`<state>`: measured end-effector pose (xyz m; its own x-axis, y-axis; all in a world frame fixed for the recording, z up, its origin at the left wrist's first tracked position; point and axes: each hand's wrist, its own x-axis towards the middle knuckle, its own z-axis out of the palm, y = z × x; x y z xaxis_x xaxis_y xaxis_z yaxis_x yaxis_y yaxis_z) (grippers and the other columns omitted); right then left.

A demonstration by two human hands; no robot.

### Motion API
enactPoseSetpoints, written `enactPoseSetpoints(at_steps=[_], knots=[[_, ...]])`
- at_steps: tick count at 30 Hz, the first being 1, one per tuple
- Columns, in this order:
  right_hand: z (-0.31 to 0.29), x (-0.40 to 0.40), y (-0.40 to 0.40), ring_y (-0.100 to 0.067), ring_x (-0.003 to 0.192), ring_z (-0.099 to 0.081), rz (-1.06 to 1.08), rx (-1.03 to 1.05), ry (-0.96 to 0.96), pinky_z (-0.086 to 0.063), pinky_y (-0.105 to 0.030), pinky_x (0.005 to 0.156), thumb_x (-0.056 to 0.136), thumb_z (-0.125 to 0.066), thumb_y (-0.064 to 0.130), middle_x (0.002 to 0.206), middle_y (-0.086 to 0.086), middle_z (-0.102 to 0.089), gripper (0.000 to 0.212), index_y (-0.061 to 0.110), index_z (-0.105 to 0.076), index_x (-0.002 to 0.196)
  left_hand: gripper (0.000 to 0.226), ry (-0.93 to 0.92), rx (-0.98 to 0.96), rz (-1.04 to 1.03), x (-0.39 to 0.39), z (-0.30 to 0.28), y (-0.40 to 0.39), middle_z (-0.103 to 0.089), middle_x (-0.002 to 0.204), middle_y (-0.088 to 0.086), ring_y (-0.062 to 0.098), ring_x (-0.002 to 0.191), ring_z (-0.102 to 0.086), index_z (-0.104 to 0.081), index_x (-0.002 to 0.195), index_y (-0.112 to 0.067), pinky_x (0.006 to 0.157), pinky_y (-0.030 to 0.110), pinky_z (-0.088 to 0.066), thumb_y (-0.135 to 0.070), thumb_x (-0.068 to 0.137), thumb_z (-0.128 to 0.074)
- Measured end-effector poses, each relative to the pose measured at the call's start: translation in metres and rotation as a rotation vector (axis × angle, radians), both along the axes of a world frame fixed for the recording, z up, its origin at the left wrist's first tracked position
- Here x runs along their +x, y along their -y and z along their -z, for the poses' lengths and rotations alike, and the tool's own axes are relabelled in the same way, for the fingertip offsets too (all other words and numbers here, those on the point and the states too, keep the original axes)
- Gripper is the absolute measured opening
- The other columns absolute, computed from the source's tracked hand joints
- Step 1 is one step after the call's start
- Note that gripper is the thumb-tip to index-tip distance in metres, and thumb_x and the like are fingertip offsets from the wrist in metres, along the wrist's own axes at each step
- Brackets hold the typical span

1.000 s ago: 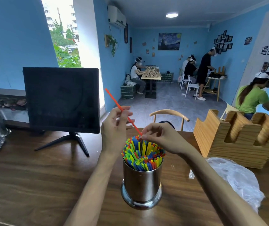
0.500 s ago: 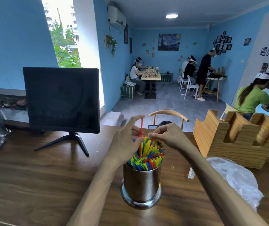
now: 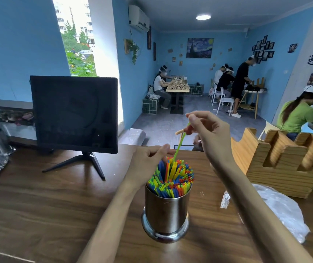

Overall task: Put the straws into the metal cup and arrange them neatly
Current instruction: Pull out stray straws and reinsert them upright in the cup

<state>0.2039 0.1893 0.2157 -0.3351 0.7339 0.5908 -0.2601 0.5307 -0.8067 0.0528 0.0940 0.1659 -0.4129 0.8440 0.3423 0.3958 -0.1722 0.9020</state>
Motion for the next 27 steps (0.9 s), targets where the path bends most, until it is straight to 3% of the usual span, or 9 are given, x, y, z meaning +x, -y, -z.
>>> enactPoseSetpoints(at_steps=[3,6,9,12,14,18,22,25,27], knots=[[-0.006,0.004,0.015,-0.014,0.071,-0.068,-0.172,0.123,0.132,-0.047,-0.024,0.052,0.097,-0.066,0.012,0.079,-0.007,-0.075,0.008,0.006,-0.07,0.101,0.042,0.161,-0.038,0.09,0.003,-0.011,-0.002,-0.077,0.083,-0.002,0.001,0.067,-0.059,-0.078,0.089,-0.027,0.071,0.026,-0.043,-0.055,0.096,-0.047],[-0.003,0.004,0.019,-0.008,0.071,-0.066,-0.375,0.19,0.351,-0.05,-0.019,0.062,0.092,-0.072,0.007,0.076,0.002,-0.072,0.007,0.009,-0.072,0.098,0.042,0.492,0.012,0.154,0.003,-0.018,-0.007,-0.074,0.081,0.003,0.013,0.07,-0.061,-0.08,0.082,-0.024,0.069,0.03,-0.043,-0.054,0.093,-0.052],[0.009,0.004,0.009,-0.015,0.081,-0.066,-0.476,0.224,0.557,-0.054,-0.039,0.078,0.088,-0.079,0.011,0.085,-0.003,-0.072,0.021,0.013,-0.072,0.108,0.027,0.621,0.066,0.158,-0.004,-0.021,-0.009,-0.072,0.092,0.007,0.025,0.086,-0.062,-0.079,0.097,-0.018,0.079,0.034,-0.051,-0.038,0.092,-0.062],[0.02,0.006,-0.014,-0.02,0.102,-0.07,-0.614,0.19,0.738,-0.056,-0.039,0.094,0.089,-0.078,0.016,0.108,-0.009,-0.074,0.046,0.023,-0.066,0.132,0.019,0.579,0.122,0.119,-0.01,-0.021,-0.01,-0.067,0.09,0.005,0.016,0.077,-0.056,-0.074,0.107,-0.014,0.069,0.026,-0.057,-0.021,0.097,-0.06],[0.027,0.006,-0.027,-0.022,0.111,-0.07,-0.576,0.124,0.709,-0.056,-0.034,0.096,0.091,-0.075,0.014,0.116,-0.006,-0.075,0.038,0.022,-0.07,0.127,0.02,0.46,0.151,0.041,-0.012,-0.016,-0.011,-0.067,0.085,0.003,0.01,0.071,-0.056,-0.072,0.114,-0.018,0.066,0.021,-0.056,-0.013,0.102,-0.057],[0.04,0.004,-0.043,-0.016,0.086,-0.07,-0.285,-0.104,0.47,-0.049,-0.024,0.066,0.093,-0.07,0.008,0.101,-0.006,-0.078,0.013,0.013,-0.079,0.101,0.028,0.025,0.173,-0.125,-0.017,-0.001,-0.013,-0.072,0.087,0.0,0.008,0.084,-0.068,-0.063,0.124,-0.032,0.079,0.024,-0.056,-0.015,0.102,-0.059],[0.051,0.0,-0.051,-0.006,0.073,-0.066,-0.082,-0.071,0.685,-0.042,-0.011,0.057,0.094,-0.072,0.03,0.088,0.001,-0.076,0.008,0.023,-0.077,0.094,0.04,-0.072,0.09,-0.07,-0.013,0.007,-0.011,-0.066,0.103,0.004,0.008,0.076,-0.067,-0.053,0.13,-0.026,0.072,0.035,-0.055,-0.008,0.096,-0.064],[0.053,-0.003,-0.05,-0.004,0.075,-0.066,-0.075,-0.05,0.852,-0.042,-0.009,0.053,0.09,-0.074,0.039,0.085,0.004,-0.075,0.021,0.019,-0.078,0.094,0.064,-0.147,0.013,0.024,-0.01,0.014,-0.006,-0.068,0.095,0.005,0.012,0.083,-0.067,-0.034,0.139,-0.032,0.078,0.028,-0.056,-0.004,0.092,-0.068],[0.054,-0.003,-0.051,-0.002,0.067,-0.064,-0.073,-0.068,0.866,-0.041,-0.01,0.05,0.088,-0.077,0.036,0.08,0.004,-0.075,0.021,0.015,-0.08,0.09,0.08,-0.206,-0.015,0.024,-0.009,0.018,-0.004,-0.067,0.094,0.004,0.012,0.084,-0.066,-0.025,0.142,-0.041,0.079,0.025,-0.055,0.0,0.089,-0.068]])
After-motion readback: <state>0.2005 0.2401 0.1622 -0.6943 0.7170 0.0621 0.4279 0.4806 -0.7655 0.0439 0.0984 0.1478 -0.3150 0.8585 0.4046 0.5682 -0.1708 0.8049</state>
